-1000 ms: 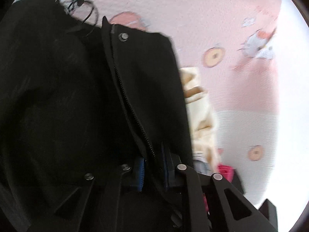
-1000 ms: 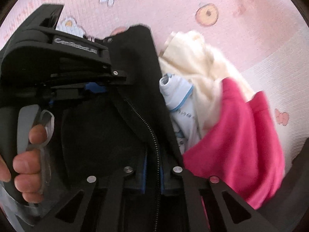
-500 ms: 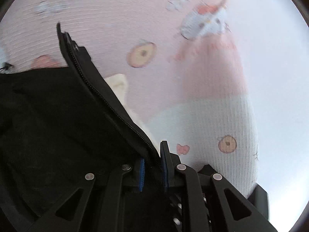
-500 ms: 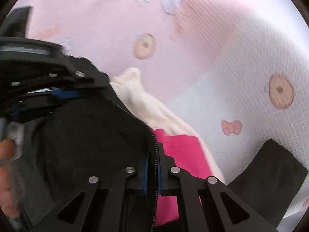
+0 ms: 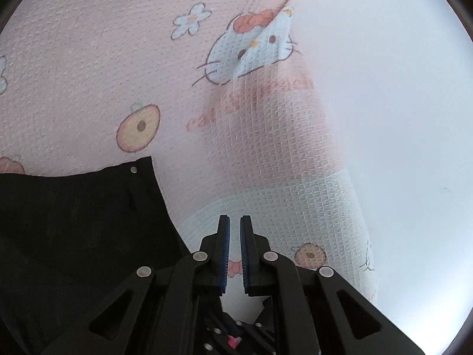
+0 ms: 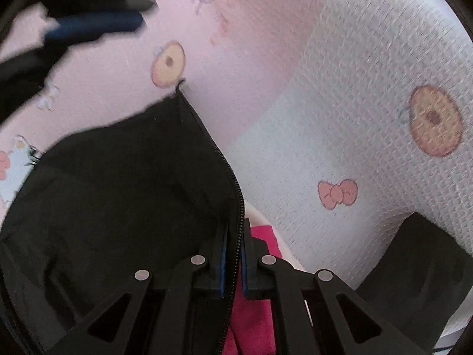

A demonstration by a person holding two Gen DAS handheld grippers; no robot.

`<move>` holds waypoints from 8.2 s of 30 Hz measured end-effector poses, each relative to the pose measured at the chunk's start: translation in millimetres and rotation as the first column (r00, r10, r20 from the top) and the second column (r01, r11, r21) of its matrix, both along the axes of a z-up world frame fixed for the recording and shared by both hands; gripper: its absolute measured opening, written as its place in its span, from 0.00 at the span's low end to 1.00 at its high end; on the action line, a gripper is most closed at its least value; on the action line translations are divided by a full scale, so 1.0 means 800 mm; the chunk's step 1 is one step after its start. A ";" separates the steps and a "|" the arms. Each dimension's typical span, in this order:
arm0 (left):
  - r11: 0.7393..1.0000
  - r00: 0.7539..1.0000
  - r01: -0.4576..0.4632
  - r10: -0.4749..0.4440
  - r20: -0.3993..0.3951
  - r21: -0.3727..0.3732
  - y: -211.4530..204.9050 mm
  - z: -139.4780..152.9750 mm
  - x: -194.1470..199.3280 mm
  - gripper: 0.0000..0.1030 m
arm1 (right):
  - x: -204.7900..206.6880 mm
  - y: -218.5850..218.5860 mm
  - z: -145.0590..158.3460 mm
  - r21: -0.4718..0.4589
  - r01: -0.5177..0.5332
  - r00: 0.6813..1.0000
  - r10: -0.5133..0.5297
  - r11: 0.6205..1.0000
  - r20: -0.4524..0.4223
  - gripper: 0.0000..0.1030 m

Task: Fold clothes

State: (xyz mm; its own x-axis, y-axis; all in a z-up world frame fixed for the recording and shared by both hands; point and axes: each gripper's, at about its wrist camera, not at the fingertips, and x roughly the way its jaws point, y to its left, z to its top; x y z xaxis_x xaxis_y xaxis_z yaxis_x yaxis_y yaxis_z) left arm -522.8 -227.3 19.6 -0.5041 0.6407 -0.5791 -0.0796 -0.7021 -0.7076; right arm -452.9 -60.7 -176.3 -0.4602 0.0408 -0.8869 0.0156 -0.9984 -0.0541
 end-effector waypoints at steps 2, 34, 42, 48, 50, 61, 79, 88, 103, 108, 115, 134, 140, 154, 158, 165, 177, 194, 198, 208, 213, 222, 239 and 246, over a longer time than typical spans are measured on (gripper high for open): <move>1.000 1.000 -0.006 0.007 0.017 -0.013 -0.008 -0.005 0.009 0.06 | -0.003 -0.004 -0.013 0.037 0.012 1.000 -0.012 0.999 0.007 0.06; 0.907 0.917 -0.279 0.349 0.194 -0.315 -0.317 -0.014 0.203 0.75 | 0.015 -0.125 0.099 0.120 -0.371 0.929 0.368 0.921 0.046 0.66; 0.844 0.860 -0.302 0.442 0.256 -0.444 -0.415 -0.030 0.282 0.75 | -0.016 -0.170 0.099 -0.179 -0.339 0.907 0.371 0.924 0.201 0.66; 0.796 0.802 -0.339 0.523 0.287 -0.502 -0.478 -0.024 0.322 0.75 | -0.012 -0.246 0.097 -0.115 -0.436 0.871 0.450 0.893 0.197 0.66; 0.783 0.777 -0.360 0.553 0.301 -0.507 -0.499 -0.020 0.330 0.75 | -0.018 -0.271 0.095 -0.142 -0.464 0.846 0.485 0.875 0.224 0.66; 0.729 0.605 -0.503 0.681 0.413 -0.465 -0.633 -0.043 0.374 0.75 | -0.107 -0.338 0.041 -0.248 -0.258 0.862 0.339 0.934 0.376 0.66; 0.523 0.241 -0.770 0.769 0.592 -0.366 -0.717 -0.165 0.399 0.67 | -0.160 -0.376 -0.082 -0.342 0.128 0.835 0.085 0.931 0.543 0.66; 0.499 0.250 -0.711 0.838 0.486 -0.496 -0.731 -0.138 0.430 0.09 | -0.149 -0.391 -0.036 -0.136 -0.132 0.963 0.159 0.982 0.219 0.00; 0.372 0.180 -0.825 0.886 0.427 -0.424 -0.824 -0.068 0.552 0.08 | -0.212 -0.286 -0.005 -0.174 -0.140 0.938 0.187 0.975 0.291 0.57; 0.370 0.179 -0.819 0.891 0.418 -0.438 -0.829 -0.079 0.566 0.08 | -0.226 -0.262 -0.001 -0.098 -0.175 0.939 0.196 0.980 0.282 0.62; 0.365 0.168 -0.824 0.888 0.429 -0.433 -0.830 -0.104 0.585 0.08 | -0.239 -0.180 0.020 -0.058 -0.245 0.949 0.251 0.968 0.189 0.63; 0.391 0.187 -0.776 0.892 0.412 -0.495 -0.760 -0.115 0.553 0.08 | -0.238 -0.097 -0.029 -0.146 -0.224 0.944 0.252 0.964 0.214 0.41; 0.357 0.187 -0.787 0.915 0.358 -0.503 -0.741 -0.091 0.544 0.08 | -0.149 -0.223 -0.035 0.566 -0.502 0.836 0.535 0.654 0.123 0.13; 0.379 0.296 -0.803 0.923 0.244 -0.460 -0.768 -0.057 0.500 0.08 | -0.144 -0.171 -0.065 0.984 -0.143 0.794 0.605 0.108 0.049 0.12; 0.384 0.306 -0.827 0.920 0.243 -0.412 -0.760 -0.100 0.494 0.08 | -0.171 -0.163 -0.091 0.983 -0.153 0.837 0.542 0.097 0.076 0.12; 0.454 0.382 -0.858 0.876 0.296 -0.238 -0.767 -0.144 0.502 0.08 | -0.214 -0.146 -0.119 0.974 -0.172 0.893 0.441 0.144 0.092 0.12; 0.545 0.482 -0.828 0.812 0.330 -0.132 -0.735 -0.076 0.525 0.74 | -0.237 -0.147 -0.024 0.641 -0.347 0.935 0.305 0.684 0.181 0.52; 0.595 0.534 -0.785 0.791 0.297 -0.171 -0.686 0.032 0.640 0.75 | -0.042 -0.113 0.180 0.375 -0.387 0.916 0.398 0.842 0.050 0.65; 0.615 0.558 -0.748 0.786 0.266 -0.251 -0.638 0.061 0.676 0.74 | 0.019 -0.113 0.235 0.324 -0.424 0.900 0.434 0.846 0.043 0.65; 0.751 0.802 -0.548 0.597 0.022 -0.369 -0.459 0.114 0.750 0.74 | 0.256 -0.077 0.338 0.155 -0.448 0.866 0.471 0.880 -0.168 0.70; 0.762 0.836 -0.508 0.548 -0.018 -0.402 -0.413 0.133 0.818 0.74 | 0.338 -0.065 0.330 0.063 -0.399 0.896 0.404 0.915 -0.186 0.72; 0.634 0.711 -0.699 0.669 -0.219 -0.332 -0.332 0.150 0.979 0.74 | 0.448 -0.041 0.306 -0.190 -0.369 0.912 0.315 0.910 -0.263 0.72; 0.644 0.687 -0.702 0.725 -0.049 -0.303 -0.281 0.034 1.028 0.74 | 0.550 0.029 0.153 -0.540 -0.272 0.962 0.240 0.797 -0.131 0.76; 0.631 0.635 -0.729 0.768 0.082 -0.267 -0.294 -0.037 1.060 0.74 | 0.558 0.054 0.066 -0.658 -0.060 0.984 0.154 0.750 0.086 0.76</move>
State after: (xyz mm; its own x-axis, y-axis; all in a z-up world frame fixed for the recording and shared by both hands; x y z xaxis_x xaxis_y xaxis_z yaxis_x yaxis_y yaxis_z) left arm 324.8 -462.1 -9.6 -0.6386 -0.0466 -0.7681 0.6424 -0.5817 -0.4989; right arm -6.8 -17.5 -123.1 -0.3078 -0.6105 -0.7297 0.0839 -0.7814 0.6183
